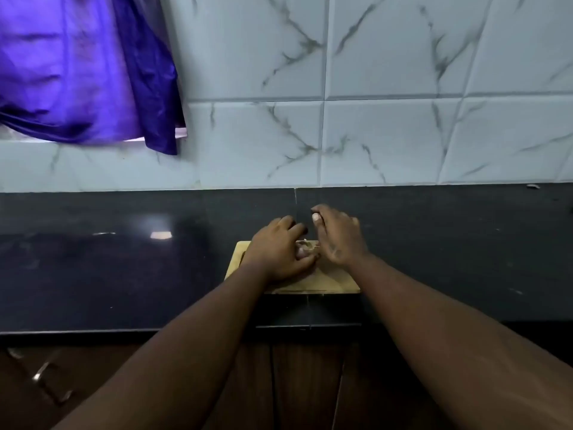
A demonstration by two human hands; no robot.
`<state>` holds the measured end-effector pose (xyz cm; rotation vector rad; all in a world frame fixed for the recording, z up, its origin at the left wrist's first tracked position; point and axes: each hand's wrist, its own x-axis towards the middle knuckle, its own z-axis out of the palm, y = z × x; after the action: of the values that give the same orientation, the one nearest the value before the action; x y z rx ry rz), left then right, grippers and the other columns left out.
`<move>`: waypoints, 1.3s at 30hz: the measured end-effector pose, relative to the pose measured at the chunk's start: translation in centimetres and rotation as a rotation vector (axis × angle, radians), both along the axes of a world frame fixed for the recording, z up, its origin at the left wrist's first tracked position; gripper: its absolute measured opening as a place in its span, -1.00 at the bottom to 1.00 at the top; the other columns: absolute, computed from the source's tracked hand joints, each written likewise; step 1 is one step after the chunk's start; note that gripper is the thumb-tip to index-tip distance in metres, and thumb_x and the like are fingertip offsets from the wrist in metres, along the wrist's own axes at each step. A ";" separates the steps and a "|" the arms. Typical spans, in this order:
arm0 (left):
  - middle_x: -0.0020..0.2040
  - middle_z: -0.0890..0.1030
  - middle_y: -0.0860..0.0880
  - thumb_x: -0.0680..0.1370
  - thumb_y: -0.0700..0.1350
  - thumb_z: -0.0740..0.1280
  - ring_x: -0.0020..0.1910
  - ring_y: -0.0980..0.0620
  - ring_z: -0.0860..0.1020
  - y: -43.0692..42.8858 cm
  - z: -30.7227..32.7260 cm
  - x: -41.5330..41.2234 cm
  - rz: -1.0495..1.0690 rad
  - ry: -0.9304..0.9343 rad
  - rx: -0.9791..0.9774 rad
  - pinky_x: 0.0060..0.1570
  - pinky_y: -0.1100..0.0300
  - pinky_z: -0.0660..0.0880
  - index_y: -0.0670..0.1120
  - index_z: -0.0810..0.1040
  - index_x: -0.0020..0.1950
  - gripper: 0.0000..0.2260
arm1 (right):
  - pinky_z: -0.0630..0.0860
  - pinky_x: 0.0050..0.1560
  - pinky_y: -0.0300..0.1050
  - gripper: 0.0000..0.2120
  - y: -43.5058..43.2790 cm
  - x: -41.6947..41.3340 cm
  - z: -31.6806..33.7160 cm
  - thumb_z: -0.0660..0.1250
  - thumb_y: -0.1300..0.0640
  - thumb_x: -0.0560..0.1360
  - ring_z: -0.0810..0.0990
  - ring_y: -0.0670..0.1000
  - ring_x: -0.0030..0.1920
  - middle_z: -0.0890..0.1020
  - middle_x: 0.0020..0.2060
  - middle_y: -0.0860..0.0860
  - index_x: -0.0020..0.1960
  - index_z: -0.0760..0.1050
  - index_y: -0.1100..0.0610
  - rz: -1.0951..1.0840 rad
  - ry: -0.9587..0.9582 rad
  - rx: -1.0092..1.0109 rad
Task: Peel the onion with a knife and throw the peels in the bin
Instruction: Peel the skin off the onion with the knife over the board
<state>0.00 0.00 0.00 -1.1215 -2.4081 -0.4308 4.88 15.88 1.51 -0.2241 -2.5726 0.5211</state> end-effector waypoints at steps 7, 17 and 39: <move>-0.04 0.56 -0.02 0.58 -0.04 0.41 -0.06 -0.07 0.59 1.0 0.3 -0.5 0.081 -0.183 0.137 -0.16 0.15 0.36 -0.08 0.66 0.02 -0.87 | 0.49 0.29 0.07 -0.66 0.9 0.6 -2.0 0.10 0.01 0.72 0.59 0.13 0.29 0.63 0.28 0.08 0.42 0.43 0.06 0.246 -0.114 -0.239; -0.13 0.64 0.01 0.61 -0.07 0.42 -0.13 -0.01 0.61 1.8 -1.5 -0.5 0.141 -0.310 0.526 -0.12 0.00 0.57 -0.04 0.66 -0.07 -0.91 | 0.64 0.16 0.11 -0.56 1.5 -0.5 -3.7 0.59 -0.02 0.33 0.71 0.00 0.01 0.73 -0.02 -0.05 0.16 0.54 -0.12 0.350 -0.054 -0.498; -0.07 0.73 -0.01 0.59 -0.08 0.49 -0.09 0.01 0.70 1.8 -2.1 -0.5 -0.189 -0.618 0.839 -0.12 0.15 0.68 -0.06 0.67 0.06 -0.91 | 0.69 0.08 -0.13 -0.62 2.1 0.3 -3.9 0.59 0.30 0.36 0.74 -0.04 0.05 0.73 0.03 0.02 0.13 0.65 0.09 0.393 0.329 -0.725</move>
<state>-0.52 1.80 -2.13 -0.8762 -2.1466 -1.8611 5.13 17.95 -2.43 0.1266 -2.0113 1.4920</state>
